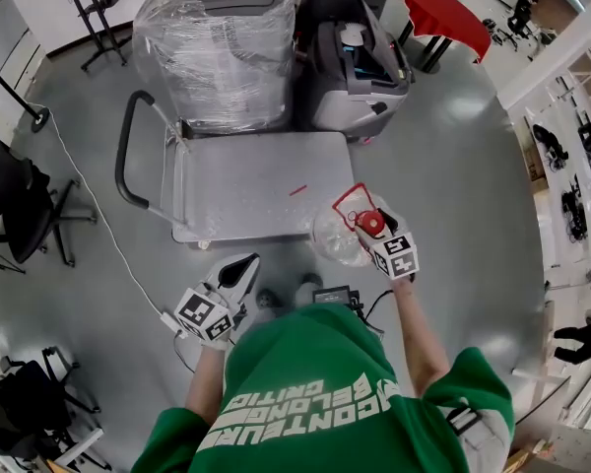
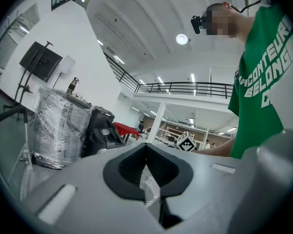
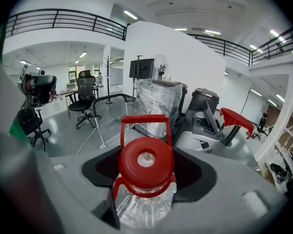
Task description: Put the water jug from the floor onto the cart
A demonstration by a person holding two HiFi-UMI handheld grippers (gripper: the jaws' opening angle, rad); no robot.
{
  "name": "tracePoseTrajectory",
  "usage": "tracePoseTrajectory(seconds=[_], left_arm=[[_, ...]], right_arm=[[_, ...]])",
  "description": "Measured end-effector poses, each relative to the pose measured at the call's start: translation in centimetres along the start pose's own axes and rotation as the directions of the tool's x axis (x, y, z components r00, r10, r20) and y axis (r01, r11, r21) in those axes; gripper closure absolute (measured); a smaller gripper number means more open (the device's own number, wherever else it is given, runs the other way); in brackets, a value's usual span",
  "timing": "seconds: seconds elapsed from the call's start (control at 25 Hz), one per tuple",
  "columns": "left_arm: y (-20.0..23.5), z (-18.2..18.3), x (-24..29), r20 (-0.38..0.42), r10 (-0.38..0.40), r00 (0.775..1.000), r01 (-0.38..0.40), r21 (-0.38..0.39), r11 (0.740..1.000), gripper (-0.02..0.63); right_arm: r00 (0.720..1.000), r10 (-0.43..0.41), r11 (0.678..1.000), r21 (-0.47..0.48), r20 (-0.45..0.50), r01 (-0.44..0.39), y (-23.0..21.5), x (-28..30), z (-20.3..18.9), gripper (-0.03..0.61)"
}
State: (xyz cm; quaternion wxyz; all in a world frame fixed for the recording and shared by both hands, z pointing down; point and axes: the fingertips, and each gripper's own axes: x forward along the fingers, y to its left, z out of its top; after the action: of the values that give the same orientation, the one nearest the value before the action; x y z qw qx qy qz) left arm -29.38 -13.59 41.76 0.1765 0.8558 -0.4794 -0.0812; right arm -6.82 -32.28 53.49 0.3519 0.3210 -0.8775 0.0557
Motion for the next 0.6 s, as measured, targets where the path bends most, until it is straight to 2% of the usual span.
tracePoseTrajectory(seconds=[0.36, 0.6], left_arm=[[3.4, -0.1, -1.3, 0.0, 0.089, 0.996, -0.089, -0.028, 0.996, 0.603], [6.3, 1.6, -0.7, -0.001, 0.155, 0.988, -0.155, -0.031, 0.987, 0.603]], right_arm=[[0.997, 0.07, 0.997, -0.033, -0.03, -0.071, 0.5, 5.7, 1.9, 0.281], [0.987, 0.14, 0.987, -0.064, -0.074, -0.144, 0.9, 10.2, 2.7, 0.281]])
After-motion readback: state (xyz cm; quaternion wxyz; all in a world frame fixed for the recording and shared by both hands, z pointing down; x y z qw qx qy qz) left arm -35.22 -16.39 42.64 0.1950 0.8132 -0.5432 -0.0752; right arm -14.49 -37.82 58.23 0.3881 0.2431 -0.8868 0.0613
